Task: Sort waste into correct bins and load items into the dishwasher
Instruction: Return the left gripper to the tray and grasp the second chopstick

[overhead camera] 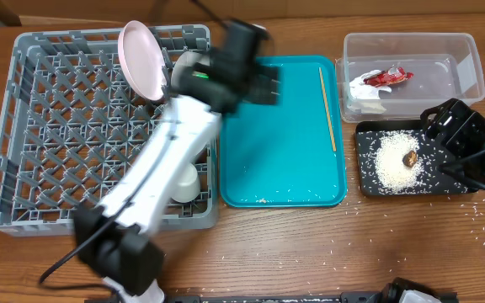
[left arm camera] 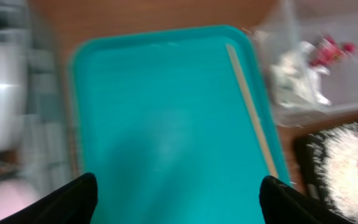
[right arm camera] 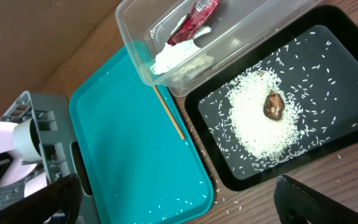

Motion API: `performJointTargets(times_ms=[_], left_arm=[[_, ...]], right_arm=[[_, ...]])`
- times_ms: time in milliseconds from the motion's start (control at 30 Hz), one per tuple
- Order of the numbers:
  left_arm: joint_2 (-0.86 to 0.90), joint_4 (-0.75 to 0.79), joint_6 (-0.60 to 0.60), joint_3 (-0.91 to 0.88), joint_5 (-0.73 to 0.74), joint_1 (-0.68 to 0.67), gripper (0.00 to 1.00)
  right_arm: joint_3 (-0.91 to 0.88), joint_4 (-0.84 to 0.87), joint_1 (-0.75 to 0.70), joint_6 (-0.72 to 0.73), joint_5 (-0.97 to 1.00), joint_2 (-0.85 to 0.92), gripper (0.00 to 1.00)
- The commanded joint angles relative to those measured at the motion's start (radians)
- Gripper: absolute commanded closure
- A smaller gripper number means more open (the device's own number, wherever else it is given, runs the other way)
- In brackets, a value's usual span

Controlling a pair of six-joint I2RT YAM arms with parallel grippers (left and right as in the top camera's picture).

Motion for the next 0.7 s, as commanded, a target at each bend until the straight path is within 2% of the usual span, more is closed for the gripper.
performJointTargets(times_ms=[0,167,333,667], left_arm=[[0.134,0.048,-0.180,0.009,-0.103,-0.089,0.16],[0.266,0.160,-0.273,0.010,-0.179,-0.175,0.19],[0.356,0.279,-0.285,0.010,-0.248,-0.229,0.22],[0.468,0.350,-0.300,0.009,-0.272,-0.251,0.25]], right_arm=[[0.012,0.003,-0.004,0.001,-0.004,0.000,0.00],[0.012,0.003,-0.004,0.001,-0.004,0.000,0.00],[0.012,0.002,-0.004,0.001,-0.004,0.000,0.00],[0.012,0.003,-0.004,0.001,-0.004,0.000,0.00]])
